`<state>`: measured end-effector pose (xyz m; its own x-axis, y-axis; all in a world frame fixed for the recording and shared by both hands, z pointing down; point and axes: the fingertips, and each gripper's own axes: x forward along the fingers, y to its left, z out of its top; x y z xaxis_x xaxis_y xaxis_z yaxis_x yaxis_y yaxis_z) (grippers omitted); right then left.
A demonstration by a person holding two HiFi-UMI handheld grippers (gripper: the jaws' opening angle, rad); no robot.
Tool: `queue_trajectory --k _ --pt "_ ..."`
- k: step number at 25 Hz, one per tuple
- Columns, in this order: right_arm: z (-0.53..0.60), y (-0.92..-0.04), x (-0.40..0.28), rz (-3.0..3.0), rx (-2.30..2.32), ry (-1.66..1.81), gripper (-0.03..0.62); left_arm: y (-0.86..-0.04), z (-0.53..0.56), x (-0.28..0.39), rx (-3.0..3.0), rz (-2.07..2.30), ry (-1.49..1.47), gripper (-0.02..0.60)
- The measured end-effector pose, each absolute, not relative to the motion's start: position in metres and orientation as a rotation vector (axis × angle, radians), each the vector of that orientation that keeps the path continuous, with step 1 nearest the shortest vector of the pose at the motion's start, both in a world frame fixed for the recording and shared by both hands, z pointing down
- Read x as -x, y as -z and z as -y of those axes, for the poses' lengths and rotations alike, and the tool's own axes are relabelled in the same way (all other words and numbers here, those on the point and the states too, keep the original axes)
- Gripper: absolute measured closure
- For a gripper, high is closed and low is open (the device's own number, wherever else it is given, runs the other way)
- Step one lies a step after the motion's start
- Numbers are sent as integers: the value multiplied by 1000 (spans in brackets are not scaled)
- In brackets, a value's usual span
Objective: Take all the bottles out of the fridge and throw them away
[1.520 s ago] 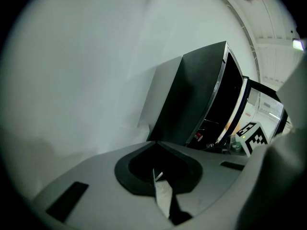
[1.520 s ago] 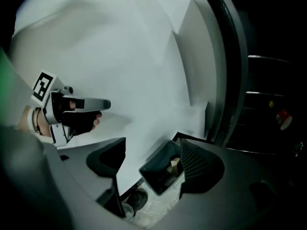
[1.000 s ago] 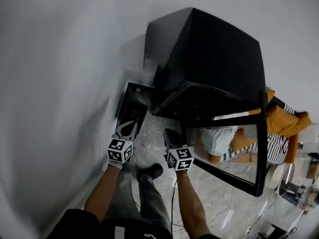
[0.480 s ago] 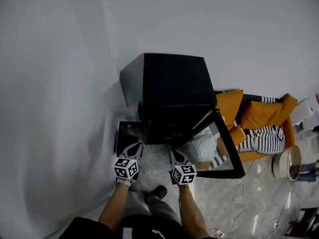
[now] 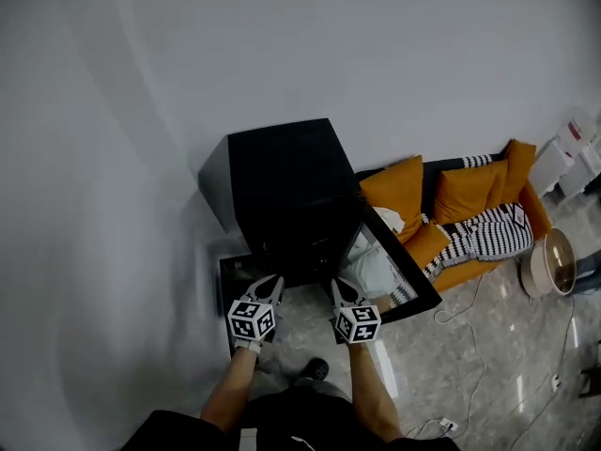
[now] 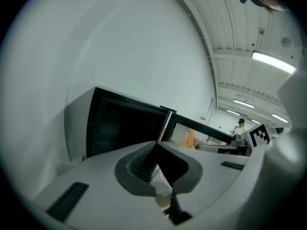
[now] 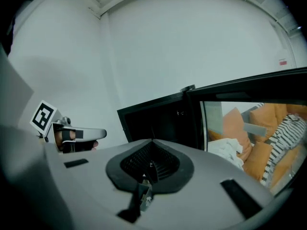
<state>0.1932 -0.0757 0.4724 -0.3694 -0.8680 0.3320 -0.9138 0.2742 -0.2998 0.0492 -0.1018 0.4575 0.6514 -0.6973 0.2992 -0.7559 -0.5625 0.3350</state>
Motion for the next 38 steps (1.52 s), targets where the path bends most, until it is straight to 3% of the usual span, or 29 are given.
queue_trajectory --k 15,38 --pt "56 -481 -257 2304 -1878 -733 586 -446 112 -109 -2549 988 -258 583" --pt "101 -518 -224 2240 -1822 -744 586 -478 127 -85 -2546 851 -317 583"
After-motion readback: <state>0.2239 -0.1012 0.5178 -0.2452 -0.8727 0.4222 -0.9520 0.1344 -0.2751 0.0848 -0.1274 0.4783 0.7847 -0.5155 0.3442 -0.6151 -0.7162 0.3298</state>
